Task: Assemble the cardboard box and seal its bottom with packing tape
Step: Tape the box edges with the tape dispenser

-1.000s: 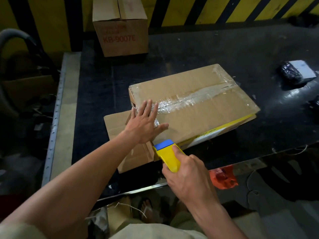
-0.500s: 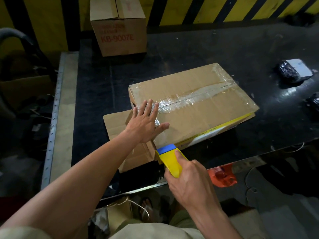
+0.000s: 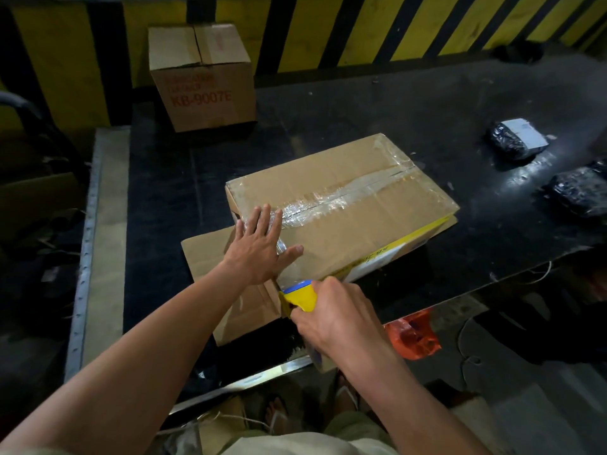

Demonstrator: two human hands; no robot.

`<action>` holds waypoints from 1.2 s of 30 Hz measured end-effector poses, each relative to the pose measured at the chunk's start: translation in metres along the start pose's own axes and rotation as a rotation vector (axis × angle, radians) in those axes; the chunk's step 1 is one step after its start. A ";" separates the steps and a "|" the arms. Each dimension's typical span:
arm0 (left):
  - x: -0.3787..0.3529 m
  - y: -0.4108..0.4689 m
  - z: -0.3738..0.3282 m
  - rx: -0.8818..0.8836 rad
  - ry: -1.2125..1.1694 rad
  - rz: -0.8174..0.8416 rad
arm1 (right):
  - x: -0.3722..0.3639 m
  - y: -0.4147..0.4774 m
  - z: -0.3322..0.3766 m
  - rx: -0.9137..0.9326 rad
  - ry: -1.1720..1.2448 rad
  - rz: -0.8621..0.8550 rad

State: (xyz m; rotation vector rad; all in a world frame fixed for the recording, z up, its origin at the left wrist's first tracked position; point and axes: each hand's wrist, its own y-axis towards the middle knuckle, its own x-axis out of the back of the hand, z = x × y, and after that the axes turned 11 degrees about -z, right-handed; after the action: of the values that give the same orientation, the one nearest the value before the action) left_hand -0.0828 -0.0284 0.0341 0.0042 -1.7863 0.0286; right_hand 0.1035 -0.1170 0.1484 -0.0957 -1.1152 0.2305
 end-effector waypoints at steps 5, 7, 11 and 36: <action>-0.004 0.001 0.002 0.005 -0.009 -0.013 | 0.005 0.003 0.008 0.008 -0.030 0.006; -0.005 0.001 0.002 0.005 -0.010 -0.013 | 0.008 0.003 0.013 0.009 -0.047 0.004; -0.005 0.001 0.003 0.007 -0.015 -0.003 | 0.015 0.012 0.020 -0.037 -0.040 0.013; -0.009 0.000 0.005 0.011 -0.194 -0.052 | -0.022 -0.021 -0.007 0.066 0.006 -0.160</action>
State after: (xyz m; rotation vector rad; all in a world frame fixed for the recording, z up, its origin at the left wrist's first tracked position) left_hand -0.0856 -0.0283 0.0238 0.0629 -1.9788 0.0006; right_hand 0.1034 -0.1424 0.1298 0.0513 -1.1020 0.1236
